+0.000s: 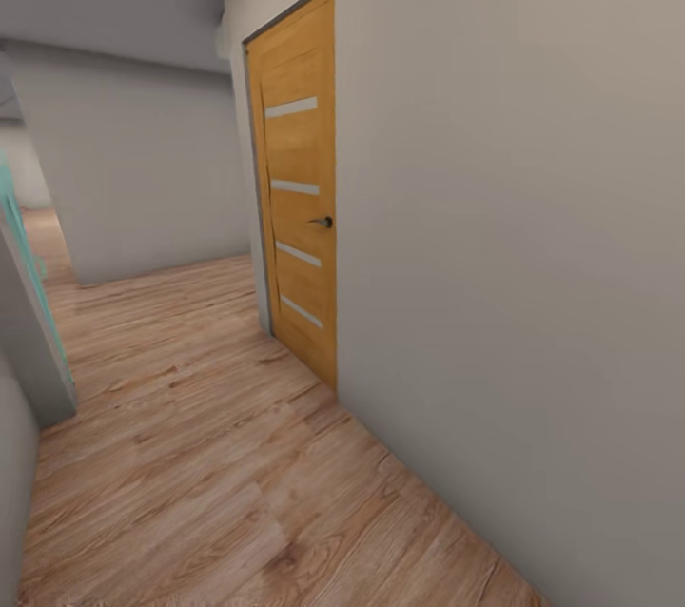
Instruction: Move the two storage containers from the living room to the garage. In the garage, place one container on the floor and stack the other container on top of it (either order is fine).
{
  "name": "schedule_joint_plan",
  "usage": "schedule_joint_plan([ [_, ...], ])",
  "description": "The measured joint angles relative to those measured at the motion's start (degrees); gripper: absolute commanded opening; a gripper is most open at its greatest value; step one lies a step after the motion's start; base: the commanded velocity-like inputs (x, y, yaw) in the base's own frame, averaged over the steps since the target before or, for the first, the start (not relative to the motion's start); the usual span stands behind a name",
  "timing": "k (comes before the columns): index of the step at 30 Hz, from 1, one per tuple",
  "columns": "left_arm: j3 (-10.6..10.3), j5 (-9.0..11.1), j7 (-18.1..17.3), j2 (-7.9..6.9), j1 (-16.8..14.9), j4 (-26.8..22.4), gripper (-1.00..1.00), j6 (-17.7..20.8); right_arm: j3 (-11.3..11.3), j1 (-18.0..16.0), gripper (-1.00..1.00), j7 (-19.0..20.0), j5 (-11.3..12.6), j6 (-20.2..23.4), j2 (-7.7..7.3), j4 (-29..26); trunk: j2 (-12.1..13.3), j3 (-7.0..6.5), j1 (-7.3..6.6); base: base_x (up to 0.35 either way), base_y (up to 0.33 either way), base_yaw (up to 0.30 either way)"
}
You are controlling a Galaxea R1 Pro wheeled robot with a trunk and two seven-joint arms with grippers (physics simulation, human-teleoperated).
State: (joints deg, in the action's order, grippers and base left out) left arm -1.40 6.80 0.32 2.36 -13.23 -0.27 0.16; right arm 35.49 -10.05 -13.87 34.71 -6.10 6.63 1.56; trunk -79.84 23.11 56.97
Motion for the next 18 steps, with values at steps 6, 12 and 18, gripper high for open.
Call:
schedule_joint_plan([
  [6, 0.00, 0.00, 0.00, 0.00, 0.00, 0.00, 1.00, 0.00, 0.00, 0.00, 1.00, 0.00, 0.00, 0.00, 0.00, 0.00, 0.00, 0.00, 0.00, 0.000, 0.000, 0.273],
  [12, 0.00, 0.00, -0.03, -0.01, -0.01, 0.01, 1.00, 0.00, 0.00, 0.00, 1.00, 0.00, 0.00, -0.01, -0.07, -0.01, 0.00, 0.00, -0.03, 0.101, 0.000, 0.182],
  [18, 0.00, 0.00, -0.08, -0.03, -0.01, 0.02, 1.00, 0.00, 0.01, 0.01, 1.00, 0.00, 0.07, -0.02, -0.09, 0.00, 0.00, 0.00, -0.03, 0.305, 0.000, 0.013],
])
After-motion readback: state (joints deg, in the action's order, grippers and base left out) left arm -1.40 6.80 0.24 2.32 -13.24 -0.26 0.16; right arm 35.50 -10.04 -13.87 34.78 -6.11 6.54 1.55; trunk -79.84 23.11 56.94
